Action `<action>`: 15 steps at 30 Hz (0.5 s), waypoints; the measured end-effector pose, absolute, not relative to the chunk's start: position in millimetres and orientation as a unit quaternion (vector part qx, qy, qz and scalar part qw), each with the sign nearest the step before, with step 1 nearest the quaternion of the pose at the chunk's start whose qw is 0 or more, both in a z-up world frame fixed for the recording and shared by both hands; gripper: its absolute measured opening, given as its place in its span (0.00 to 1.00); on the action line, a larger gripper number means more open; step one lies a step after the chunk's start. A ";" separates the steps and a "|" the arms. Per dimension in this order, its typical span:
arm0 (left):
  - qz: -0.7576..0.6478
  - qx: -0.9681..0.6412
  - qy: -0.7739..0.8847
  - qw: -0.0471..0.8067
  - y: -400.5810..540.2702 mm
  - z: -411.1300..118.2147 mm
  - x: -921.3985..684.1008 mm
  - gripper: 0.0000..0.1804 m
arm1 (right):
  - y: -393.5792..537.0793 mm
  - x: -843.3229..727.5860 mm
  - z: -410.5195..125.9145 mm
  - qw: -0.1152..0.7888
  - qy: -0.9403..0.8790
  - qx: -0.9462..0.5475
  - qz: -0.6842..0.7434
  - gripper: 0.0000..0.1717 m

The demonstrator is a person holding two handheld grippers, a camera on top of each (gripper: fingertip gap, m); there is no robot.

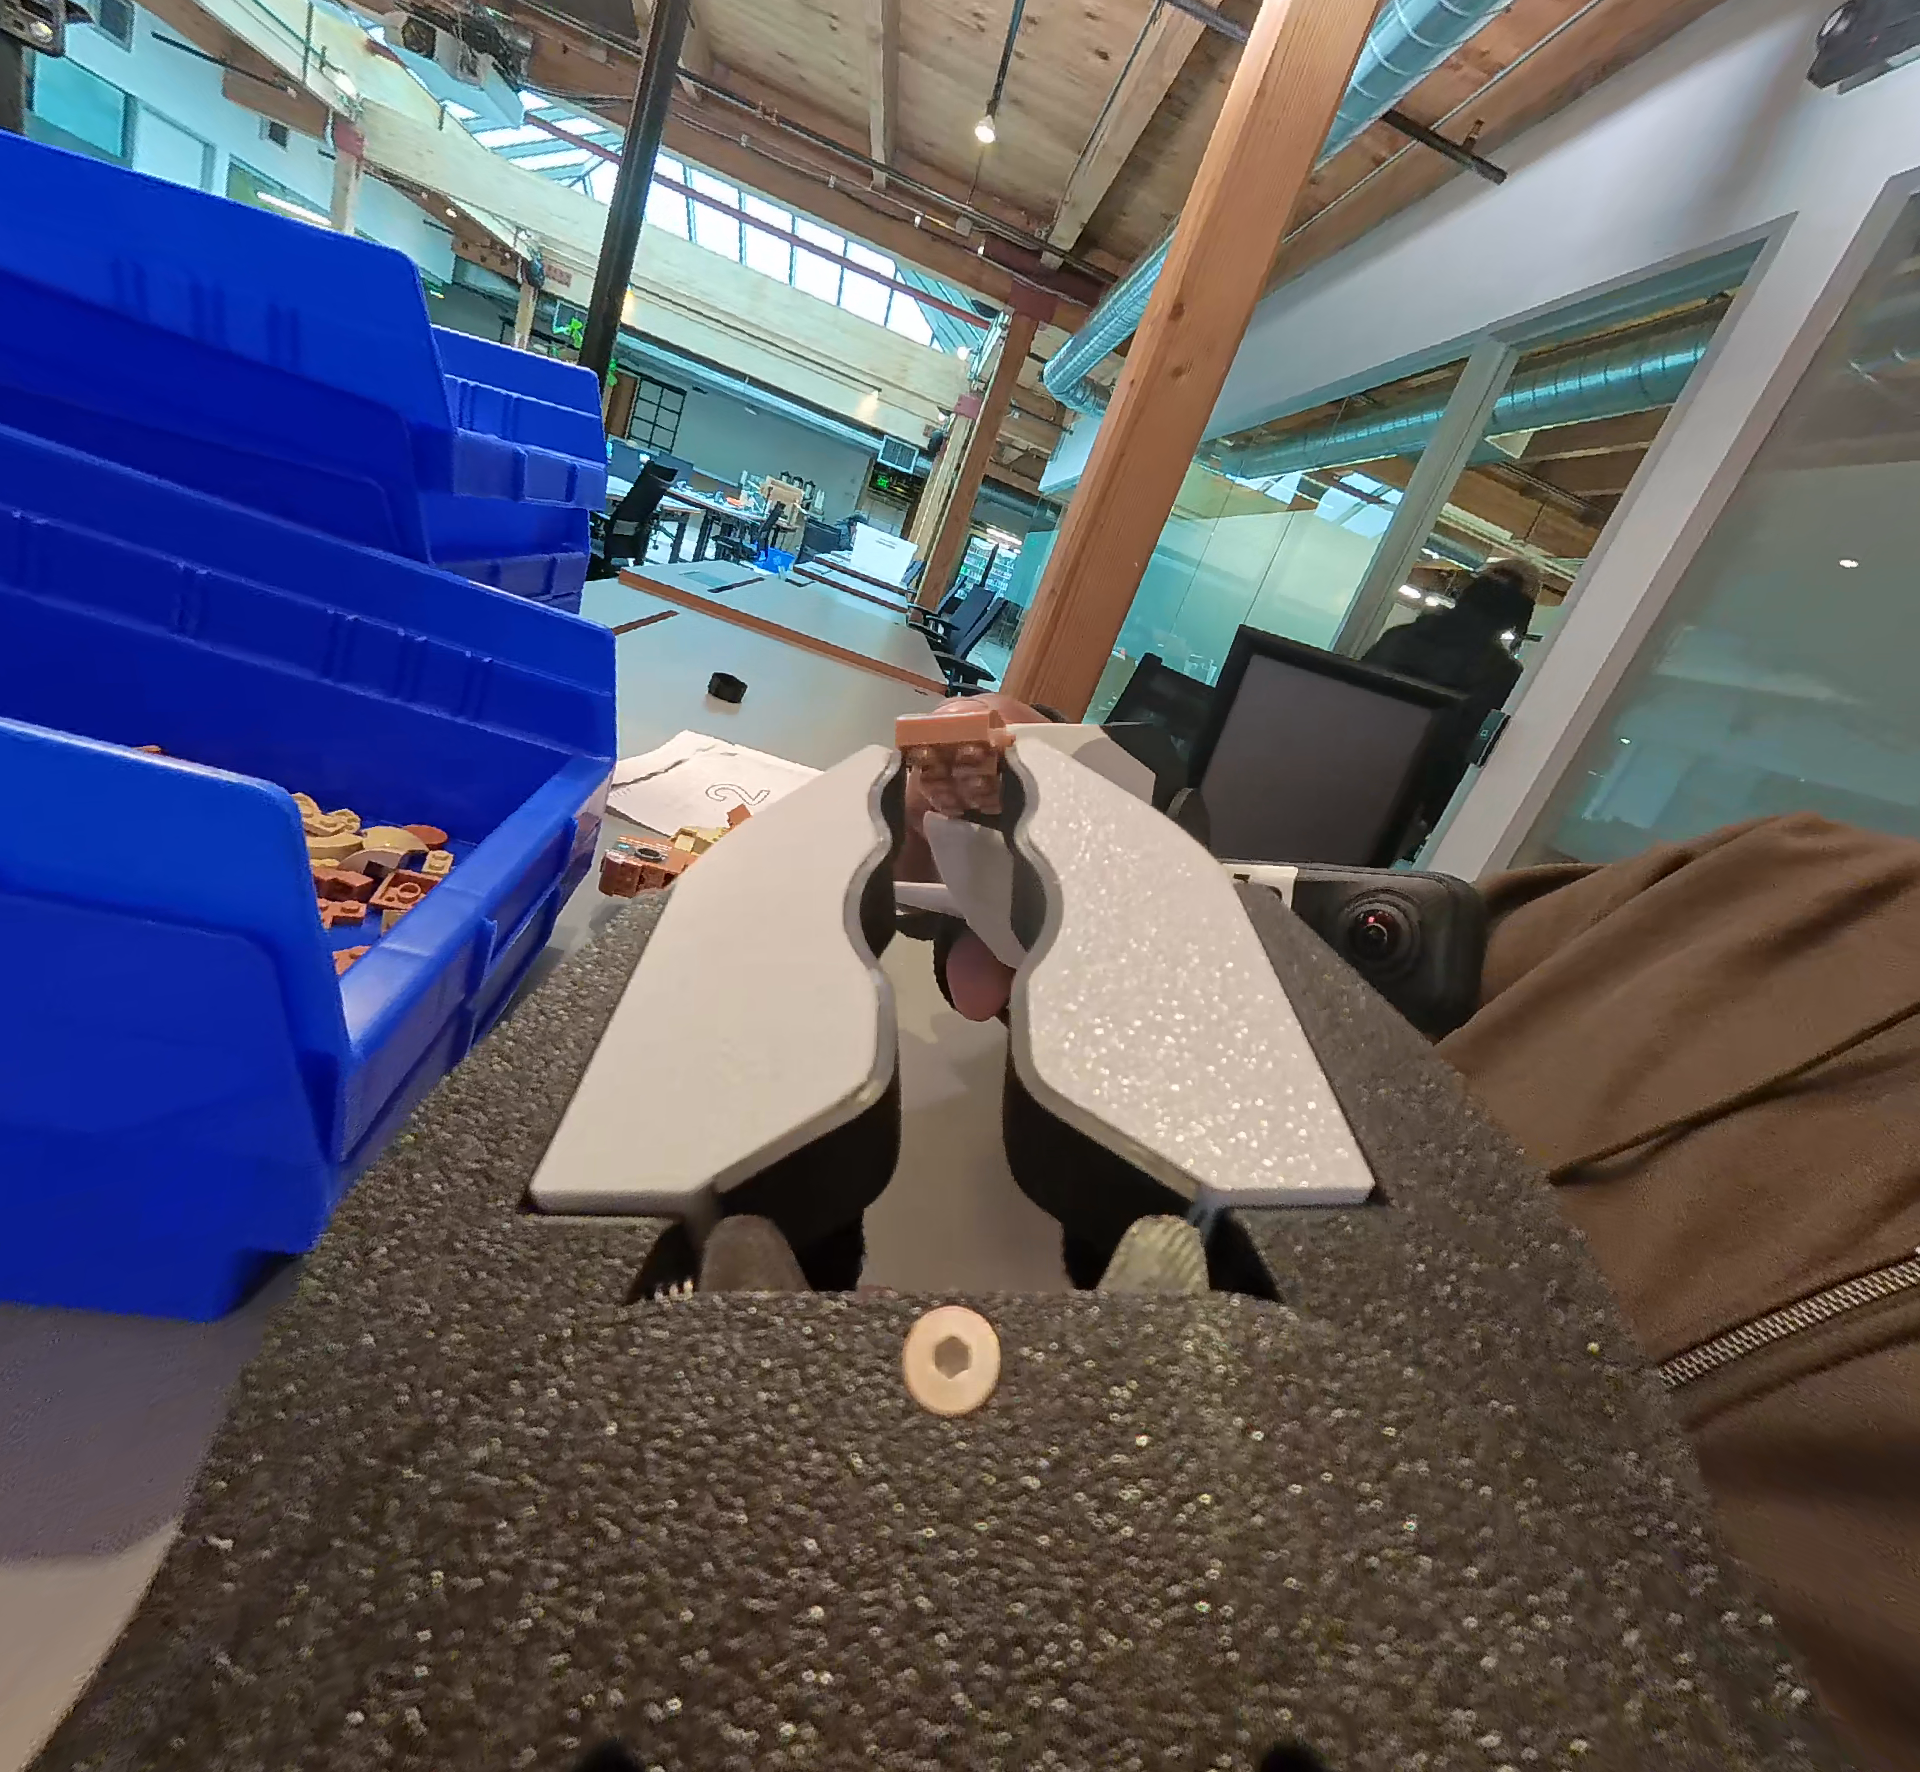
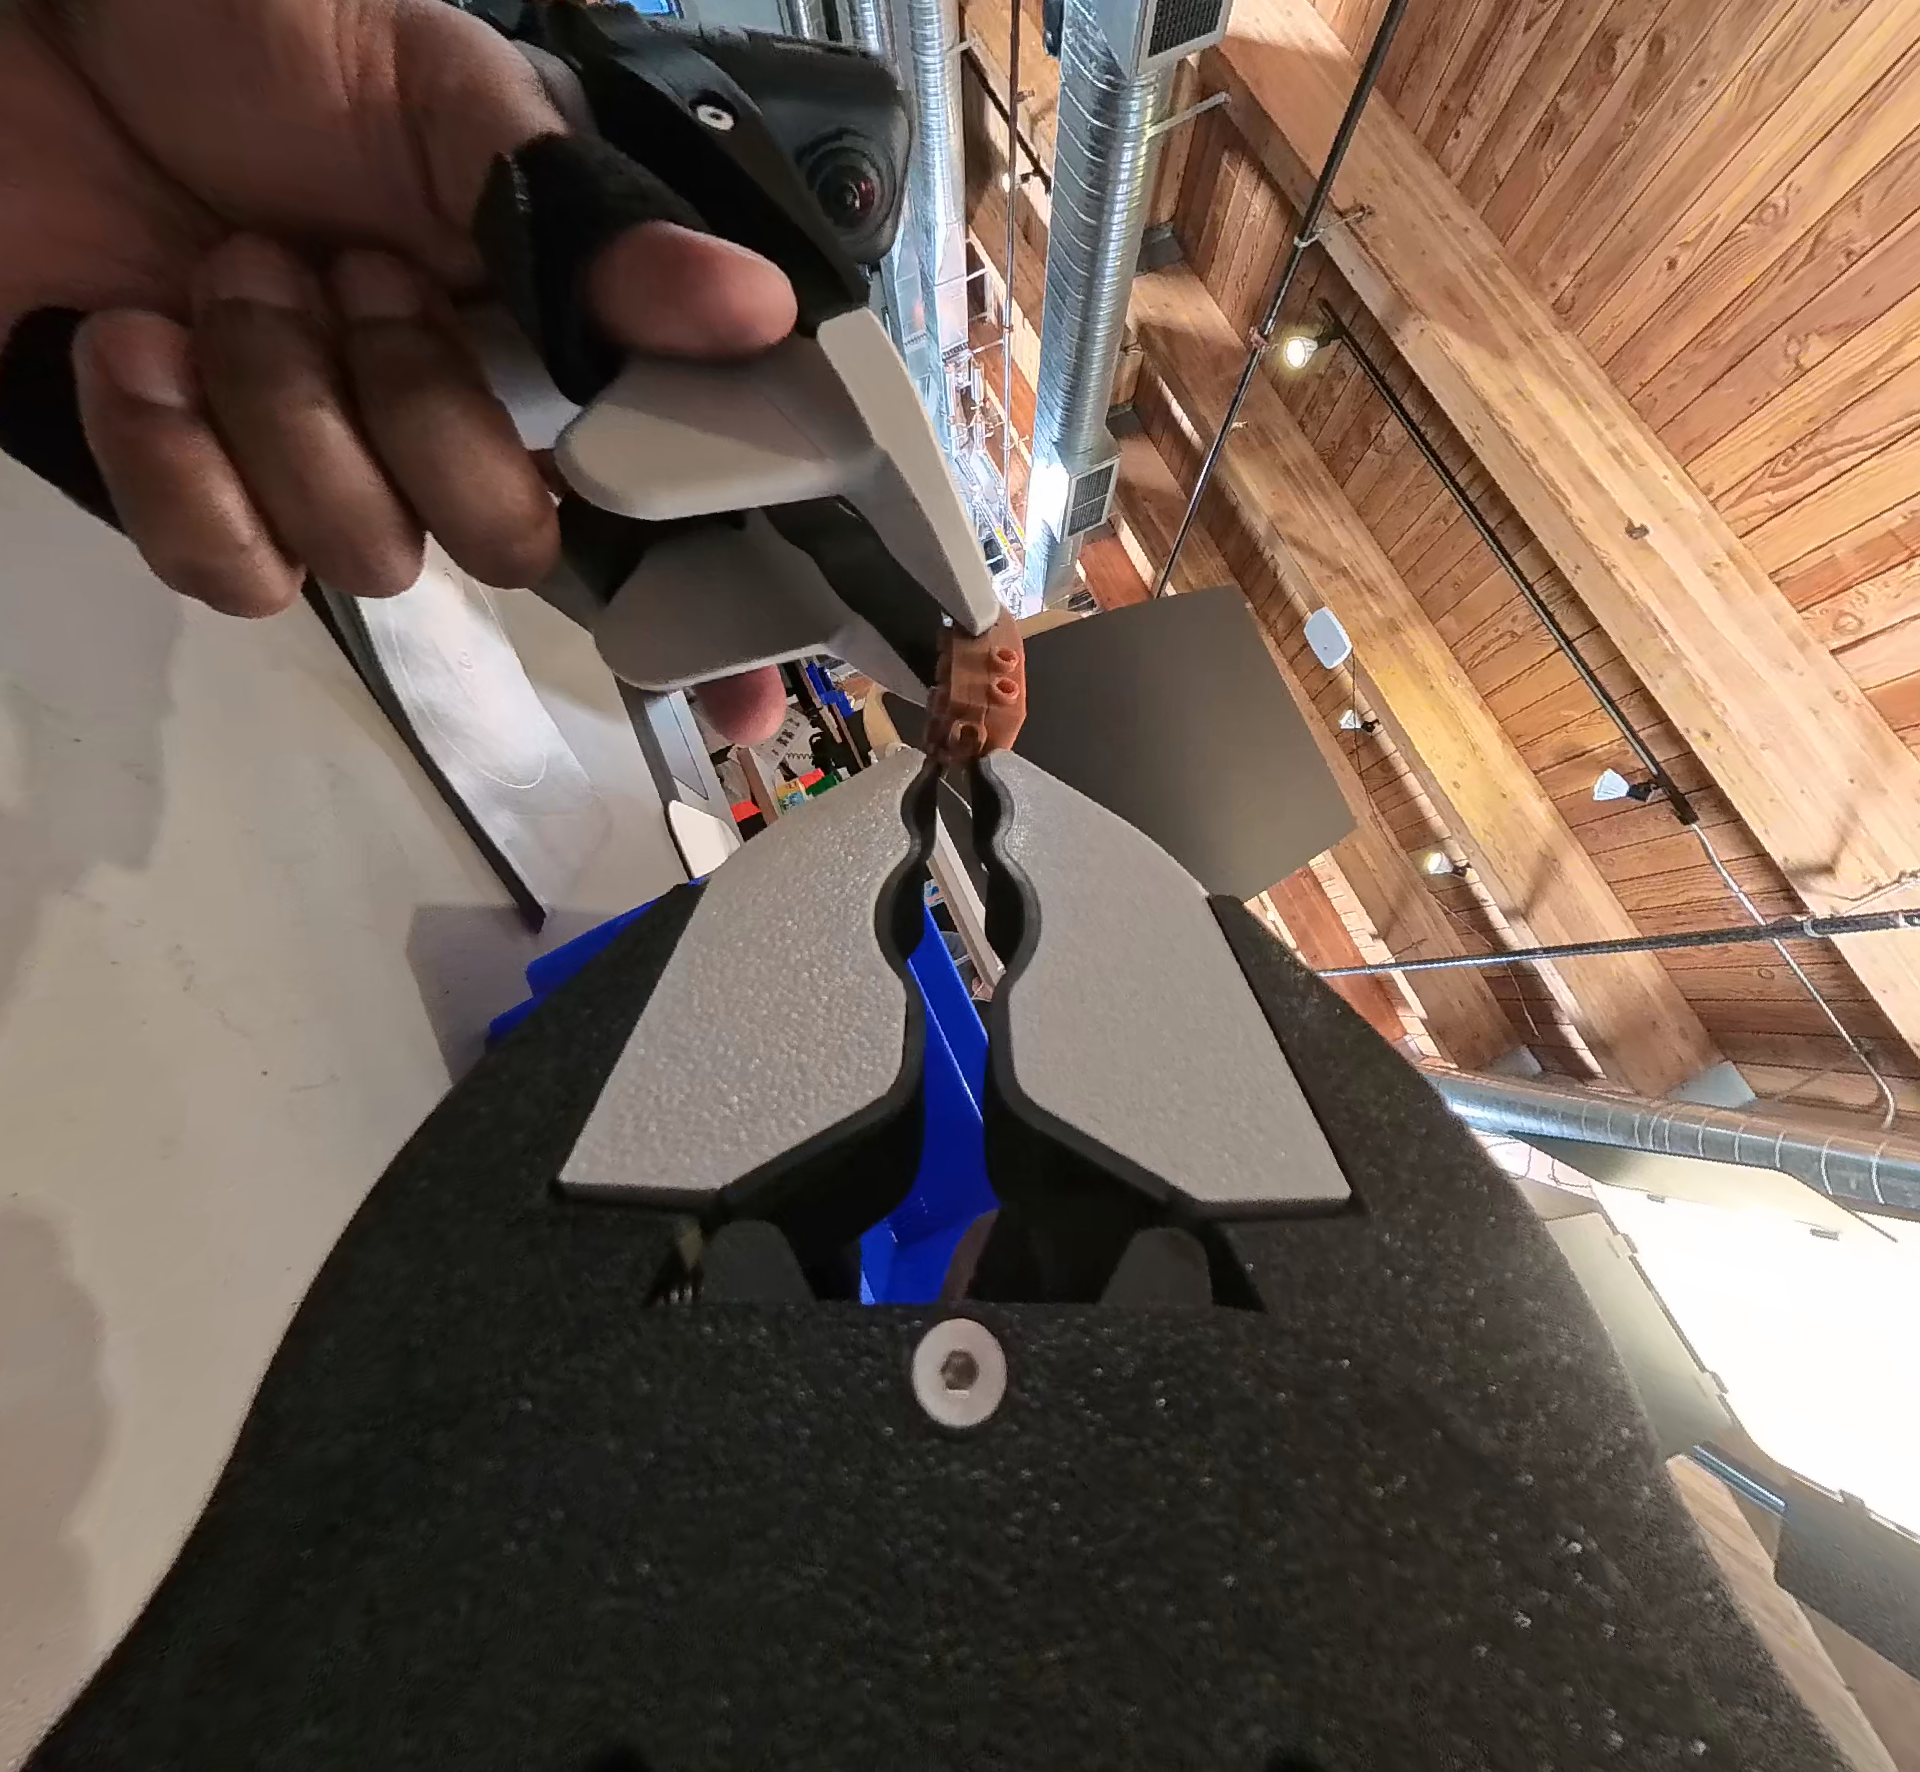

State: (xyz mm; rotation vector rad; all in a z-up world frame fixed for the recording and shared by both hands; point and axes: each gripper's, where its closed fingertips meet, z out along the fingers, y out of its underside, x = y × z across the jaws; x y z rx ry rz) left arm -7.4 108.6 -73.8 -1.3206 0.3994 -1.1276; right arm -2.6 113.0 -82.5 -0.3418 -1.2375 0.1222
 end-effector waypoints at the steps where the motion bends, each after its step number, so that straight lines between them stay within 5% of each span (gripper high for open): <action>1: -0.493 -0.576 0.172 0.629 108.9 -73.9 -7.3 0.10 | 113.0 -2.6 -82.5 0.799 -0.577 -0.159 0.057 0.03; 15: -0.373 -0.570 0.223 0.698 107.8 -70.6 -5.0 0.09 | 111.9 -4.0 -85.7 0.767 -0.594 -0.199 0.142 0.05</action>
